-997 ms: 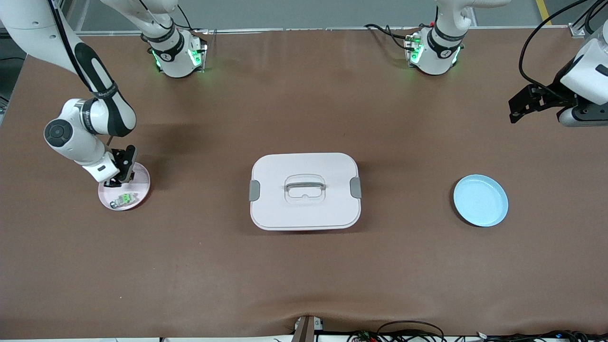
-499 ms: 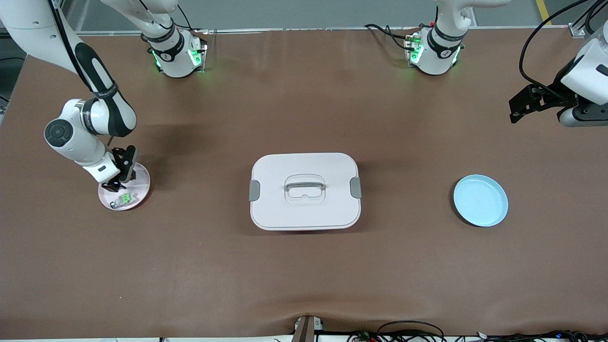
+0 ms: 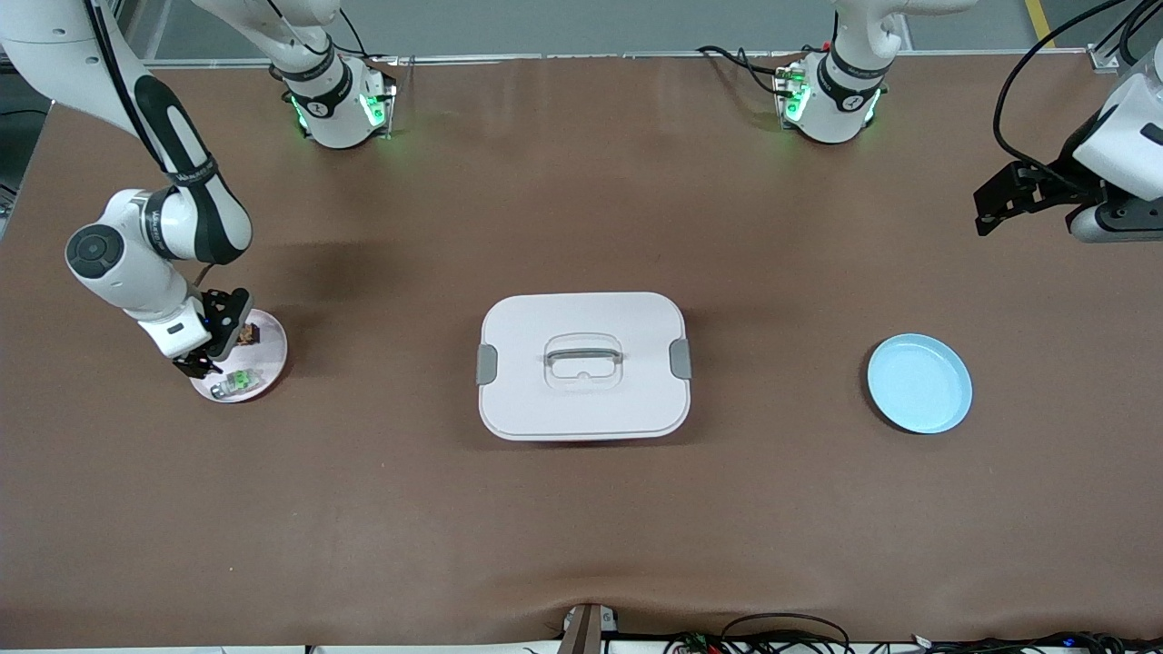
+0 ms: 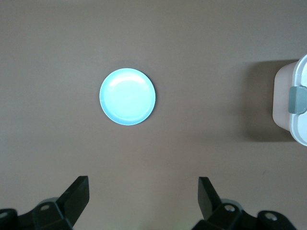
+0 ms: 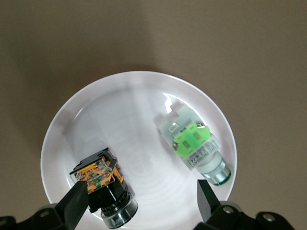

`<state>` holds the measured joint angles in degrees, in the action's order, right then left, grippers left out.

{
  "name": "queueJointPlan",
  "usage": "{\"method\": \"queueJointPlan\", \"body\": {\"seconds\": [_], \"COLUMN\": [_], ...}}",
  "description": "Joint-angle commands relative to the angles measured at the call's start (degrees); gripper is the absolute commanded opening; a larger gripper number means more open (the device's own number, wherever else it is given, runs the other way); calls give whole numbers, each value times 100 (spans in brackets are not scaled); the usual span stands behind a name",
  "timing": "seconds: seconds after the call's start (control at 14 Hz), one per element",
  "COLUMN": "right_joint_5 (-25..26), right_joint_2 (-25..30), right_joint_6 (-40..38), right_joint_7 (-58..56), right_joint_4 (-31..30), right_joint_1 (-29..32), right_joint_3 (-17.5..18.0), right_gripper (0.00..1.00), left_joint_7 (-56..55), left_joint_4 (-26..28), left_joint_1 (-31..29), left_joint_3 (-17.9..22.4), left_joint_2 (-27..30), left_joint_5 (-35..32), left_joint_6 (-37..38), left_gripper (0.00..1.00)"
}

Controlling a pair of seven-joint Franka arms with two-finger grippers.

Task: Transfer orange switch to right arm and place
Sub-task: 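Lower the switch with the right gripper onto the white plate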

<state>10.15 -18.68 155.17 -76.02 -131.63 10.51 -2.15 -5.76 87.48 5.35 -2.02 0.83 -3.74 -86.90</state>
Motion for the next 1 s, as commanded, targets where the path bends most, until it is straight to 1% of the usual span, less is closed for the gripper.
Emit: {"method": "queueJointPlan", "body": {"seconds": [0.0,0.14,0.5,0.64,0.78,0.93], "right_joint_5": [92,83,92,92,92,92], "right_joint_2": [154,180,171,171,171,163], "right_joint_6": [-83,-22,-13,-13,-21,-48], "right_joint_7": [1085,1989,5056,6085,6781,7074], "right_joint_4": [-38,15,59,94,208,340], "right_joint_1": [48,39,-40,-66,-101,-110], "right_joint_3": [47,48,48,48,48,48], "right_gripper": [100,100,100,100,100,100], "left_joint_7": [84,84,84,93,93,102], "left_joint_4": [41,41,41,41,32,32], "left_joint_1": [18,18,18,18,18,18], "left_joint_3": [53,53,53,53,44,44], "left_joint_2": [75,92,101,101,110,119], "left_joint_5": [75,75,75,75,84,92], "left_joint_6": [50,59,59,120,139,182], "left_gripper": [100,100,100,100,100,100]}}
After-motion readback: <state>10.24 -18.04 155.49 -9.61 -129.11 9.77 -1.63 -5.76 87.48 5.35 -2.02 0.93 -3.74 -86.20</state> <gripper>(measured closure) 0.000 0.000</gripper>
